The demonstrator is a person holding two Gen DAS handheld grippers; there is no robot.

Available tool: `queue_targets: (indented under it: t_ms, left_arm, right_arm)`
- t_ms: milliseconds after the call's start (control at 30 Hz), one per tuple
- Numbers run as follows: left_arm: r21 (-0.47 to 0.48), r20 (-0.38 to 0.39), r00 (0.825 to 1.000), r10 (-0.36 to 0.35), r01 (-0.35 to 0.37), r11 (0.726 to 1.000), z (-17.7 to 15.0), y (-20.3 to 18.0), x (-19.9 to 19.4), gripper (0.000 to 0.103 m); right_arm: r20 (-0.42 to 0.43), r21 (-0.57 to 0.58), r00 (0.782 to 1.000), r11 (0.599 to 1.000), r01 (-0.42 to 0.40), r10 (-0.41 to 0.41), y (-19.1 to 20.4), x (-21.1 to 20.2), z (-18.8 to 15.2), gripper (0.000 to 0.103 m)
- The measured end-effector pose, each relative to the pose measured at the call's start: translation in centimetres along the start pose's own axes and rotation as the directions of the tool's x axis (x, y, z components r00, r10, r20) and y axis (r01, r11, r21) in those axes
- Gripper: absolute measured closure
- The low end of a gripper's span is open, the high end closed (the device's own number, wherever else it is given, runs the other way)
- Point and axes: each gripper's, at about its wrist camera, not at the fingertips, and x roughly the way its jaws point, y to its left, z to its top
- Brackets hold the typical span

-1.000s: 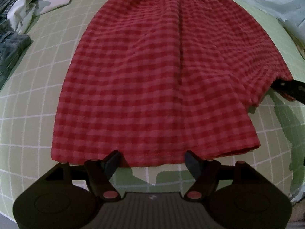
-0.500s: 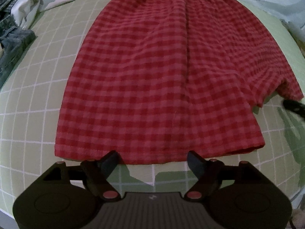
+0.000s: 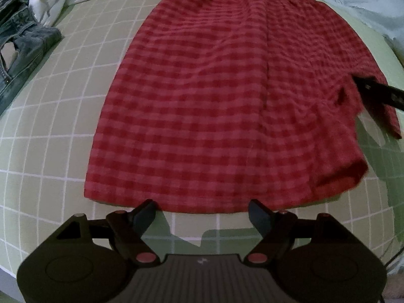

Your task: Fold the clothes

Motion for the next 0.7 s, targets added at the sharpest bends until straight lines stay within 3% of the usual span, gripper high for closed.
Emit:
queue_targets:
  t_ms: [100, 233, 333, 367, 433, 700]
  left_arm:
    - [0.017, -0.003, 1.000, 0.000, 0.000, 1.000, -0.1, -0.1, -0.1, 0.020]
    - [0.027, -0.005, 1.000, -0.002, 0.002, 1.000, -0.1, -0.1, -0.4, 0.019]
    - [0.029, -0.006, 1.000, -0.005, 0.005, 1.000, 0.0, 0.0, -0.4, 0.018]
    - [0.031, -0.007, 1.000, -0.005, 0.005, 1.000, 0.0, -0.5, 0.0, 0.018]
    - [0.035, -0.007, 1.000, -0.005, 0.006, 0.999, -0.1, -1.4, 0.7, 0.018]
    - [0.034, 0.000, 1.000, -0.019, 0.019, 0.999, 0.1, -0.3, 0.8, 0.018]
  right_arm:
    - [-0.052, 0.035, 0.998, 0.999, 0.024, -0.022, 0.2, 1.7, -0.4, 0.047]
    - [-0.051, 0.093, 0.998, 0.995, 0.033, -0.029, 0.4, 1.5, -1.1, 0.045]
    - [-0.045, 0.116, 0.999, 0.993, 0.027, -0.022, 0.6, 1.2, -1.4, 0.072]
    - [-0.041, 0.114, 0.999, 0.993, 0.034, -0.030, 0.6, 1.0, -1.5, 0.088]
    - [-0.032, 0.122, 0.999, 0.992, 0.039, -0.036, 0.5, 0.4, -1.8, 0.100]
    - [0.037, 0.183, 0.994, 0.979, 0.092, -0.100, 0.3, -6.0, -3.5, 0.103]
